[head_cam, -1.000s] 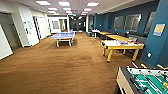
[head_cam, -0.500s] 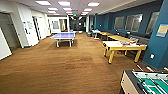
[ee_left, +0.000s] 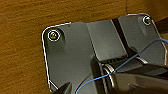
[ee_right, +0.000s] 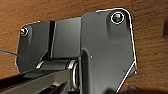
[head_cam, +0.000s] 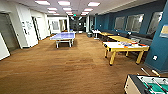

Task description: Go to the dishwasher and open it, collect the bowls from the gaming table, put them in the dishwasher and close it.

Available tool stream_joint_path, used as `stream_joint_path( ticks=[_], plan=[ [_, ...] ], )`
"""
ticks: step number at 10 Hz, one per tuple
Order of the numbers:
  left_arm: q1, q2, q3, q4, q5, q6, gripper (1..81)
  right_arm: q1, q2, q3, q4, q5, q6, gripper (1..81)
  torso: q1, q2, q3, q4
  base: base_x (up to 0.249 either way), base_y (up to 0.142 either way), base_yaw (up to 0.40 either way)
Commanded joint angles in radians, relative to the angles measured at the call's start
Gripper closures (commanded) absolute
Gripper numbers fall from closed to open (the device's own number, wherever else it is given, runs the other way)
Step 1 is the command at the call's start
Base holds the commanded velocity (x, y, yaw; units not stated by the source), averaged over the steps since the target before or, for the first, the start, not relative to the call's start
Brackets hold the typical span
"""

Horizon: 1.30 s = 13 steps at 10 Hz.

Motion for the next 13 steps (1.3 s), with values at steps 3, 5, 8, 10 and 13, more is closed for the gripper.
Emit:
stream_joint_path(
  ticks=[3, 5, 8, 10, 13],
  plan=[
    [-0.053, 0.0, -0.004, -0.003, 0.048, 0.006, 1.0, 0.054, -0.003, -0.004, 0.007, -0.053, -0.001, 1.0, 0.0, 0.0, 0.0, 0.0, 0.192, 0.0, 0.0],
    [-0.054, 0.0, -0.004, -0.003, 0.048, 0.008, 1.0, 0.054, -0.003, -0.004, 0.007, -0.053, -0.001, 1.0, 0.0, 0.0, 0.0, 0.0, 0.194, 0.0, 0.0],
    [-0.053, 0.006, -0.004, 0.002, 0.048, 0.008, 1.0, 0.05, -0.003, -0.001, 0.009, -0.053, -0.001, 1.0, 0.0, 0.0, 0.0, 0.0, 0.197, 0.0, 0.0],
    [-0.053, 0.011, -0.004, 0.004, 0.048, 0.008, 1.0, 0.048, -0.003, -0.001, 0.006, -0.053, -0.006, 1.0, 0.0, 0.0, 0.0, 0.0, 0.197, 0.0, 0.0],
    [-0.053, 0.011, -0.001, 0.004, 0.048, 0.01, 1.0, 0.047, -0.003, -0.002, 0.006, -0.053, -0.006, 1.0, 0.0, 0.0, 0.0, 0.0, 0.21, 0.0, 0.0]
  ],
)
